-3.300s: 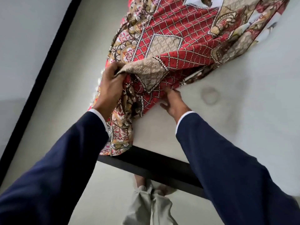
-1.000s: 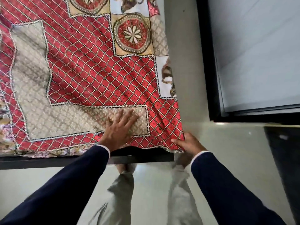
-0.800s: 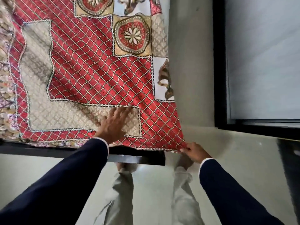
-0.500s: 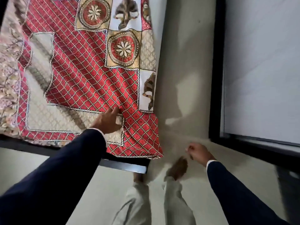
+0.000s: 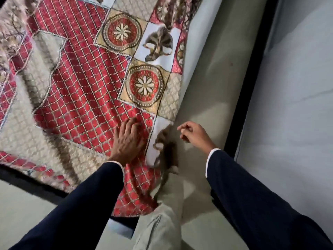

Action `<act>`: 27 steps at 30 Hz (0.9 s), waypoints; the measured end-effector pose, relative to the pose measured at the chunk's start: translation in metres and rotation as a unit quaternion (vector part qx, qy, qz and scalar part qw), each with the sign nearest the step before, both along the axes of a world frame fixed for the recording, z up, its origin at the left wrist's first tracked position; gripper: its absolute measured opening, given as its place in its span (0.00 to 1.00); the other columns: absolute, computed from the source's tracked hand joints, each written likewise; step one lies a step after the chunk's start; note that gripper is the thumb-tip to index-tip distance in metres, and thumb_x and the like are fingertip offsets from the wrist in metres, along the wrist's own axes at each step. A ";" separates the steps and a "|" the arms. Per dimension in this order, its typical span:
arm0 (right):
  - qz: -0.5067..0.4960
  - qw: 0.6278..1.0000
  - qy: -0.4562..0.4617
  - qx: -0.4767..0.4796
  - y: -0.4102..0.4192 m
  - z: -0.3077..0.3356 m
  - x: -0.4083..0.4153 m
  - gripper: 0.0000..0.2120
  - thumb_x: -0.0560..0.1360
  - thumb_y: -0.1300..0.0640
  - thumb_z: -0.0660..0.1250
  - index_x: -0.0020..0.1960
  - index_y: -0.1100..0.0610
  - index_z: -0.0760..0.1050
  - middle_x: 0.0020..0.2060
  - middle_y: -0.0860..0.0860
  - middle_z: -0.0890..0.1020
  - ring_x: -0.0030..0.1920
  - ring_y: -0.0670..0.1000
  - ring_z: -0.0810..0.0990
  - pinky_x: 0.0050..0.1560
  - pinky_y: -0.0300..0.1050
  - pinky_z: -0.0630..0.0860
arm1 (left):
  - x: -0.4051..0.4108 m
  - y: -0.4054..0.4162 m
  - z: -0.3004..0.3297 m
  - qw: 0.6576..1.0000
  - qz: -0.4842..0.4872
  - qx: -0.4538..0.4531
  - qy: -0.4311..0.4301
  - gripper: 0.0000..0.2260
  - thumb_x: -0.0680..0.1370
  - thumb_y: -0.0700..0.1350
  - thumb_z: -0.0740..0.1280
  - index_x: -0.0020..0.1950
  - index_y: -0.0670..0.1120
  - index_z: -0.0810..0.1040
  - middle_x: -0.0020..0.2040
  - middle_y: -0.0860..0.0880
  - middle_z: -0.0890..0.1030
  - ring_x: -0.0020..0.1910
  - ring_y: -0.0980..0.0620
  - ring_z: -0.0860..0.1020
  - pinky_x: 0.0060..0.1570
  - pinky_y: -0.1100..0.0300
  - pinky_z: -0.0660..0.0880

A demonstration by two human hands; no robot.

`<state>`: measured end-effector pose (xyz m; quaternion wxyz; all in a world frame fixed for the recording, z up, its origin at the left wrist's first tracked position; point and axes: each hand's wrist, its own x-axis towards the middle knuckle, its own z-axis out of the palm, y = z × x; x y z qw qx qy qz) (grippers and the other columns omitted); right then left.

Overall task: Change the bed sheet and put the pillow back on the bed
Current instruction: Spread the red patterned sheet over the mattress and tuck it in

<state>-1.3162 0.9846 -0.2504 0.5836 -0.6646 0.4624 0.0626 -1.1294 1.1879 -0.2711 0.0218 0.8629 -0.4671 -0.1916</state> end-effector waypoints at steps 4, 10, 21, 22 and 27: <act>-0.005 0.998 0.007 -0.059 -0.076 -0.019 0.070 0.09 0.78 0.55 0.69 0.57 0.51 0.74 0.45 0.44 0.79 0.43 0.42 0.79 0.43 0.31 0.75 | 0.041 -0.071 -0.010 0.999 0.019 -0.031 0.019 0.27 0.83 0.60 0.56 0.79 0.50 0.59 0.82 0.49 0.55 0.81 0.45 0.50 0.77 0.35 0.48; -0.192 0.980 -0.045 -0.023 -0.176 -0.019 0.161 0.17 0.74 0.48 0.75 0.57 0.54 0.75 0.45 0.44 0.82 0.45 0.45 0.81 0.45 0.34 0.77 | 0.095 -0.153 -0.022 0.999 -0.011 -0.006 0.038 0.32 0.78 0.62 0.52 0.80 0.52 0.57 0.82 0.47 0.53 0.81 0.40 0.48 0.75 0.32 0.51; -0.268 0.951 -0.068 0.140 -0.323 -0.037 0.267 0.44 0.56 0.45 0.82 0.66 0.60 0.72 0.58 0.58 0.83 0.56 0.59 0.83 0.61 0.59 0.79 | 0.141 -0.232 -0.016 0.999 -0.044 0.016 0.013 0.29 0.75 0.62 0.54 0.71 0.48 0.66 0.82 0.49 0.53 0.81 0.45 0.50 0.75 0.33 0.53; -0.253 0.957 -0.064 0.130 -0.333 -0.032 0.263 0.44 0.57 0.42 0.81 0.67 0.58 0.72 0.58 0.57 0.83 0.57 0.59 0.82 0.62 0.59 0.78 | 0.145 -0.241 -0.014 0.999 -0.045 0.013 0.016 0.29 0.76 0.62 0.53 0.72 0.47 0.66 0.83 0.50 0.53 0.81 0.46 0.50 0.75 0.34 0.53; -0.199 0.959 -0.137 0.147 -0.341 0.002 0.191 0.06 0.79 0.53 0.69 0.50 0.56 0.77 0.35 0.44 0.80 0.32 0.45 0.75 0.37 0.40 0.78 | 0.149 -0.305 0.007 0.999 0.009 -0.024 0.042 0.31 0.79 0.60 0.51 0.78 0.46 0.58 0.83 0.48 0.52 0.81 0.45 0.52 0.75 0.33 0.53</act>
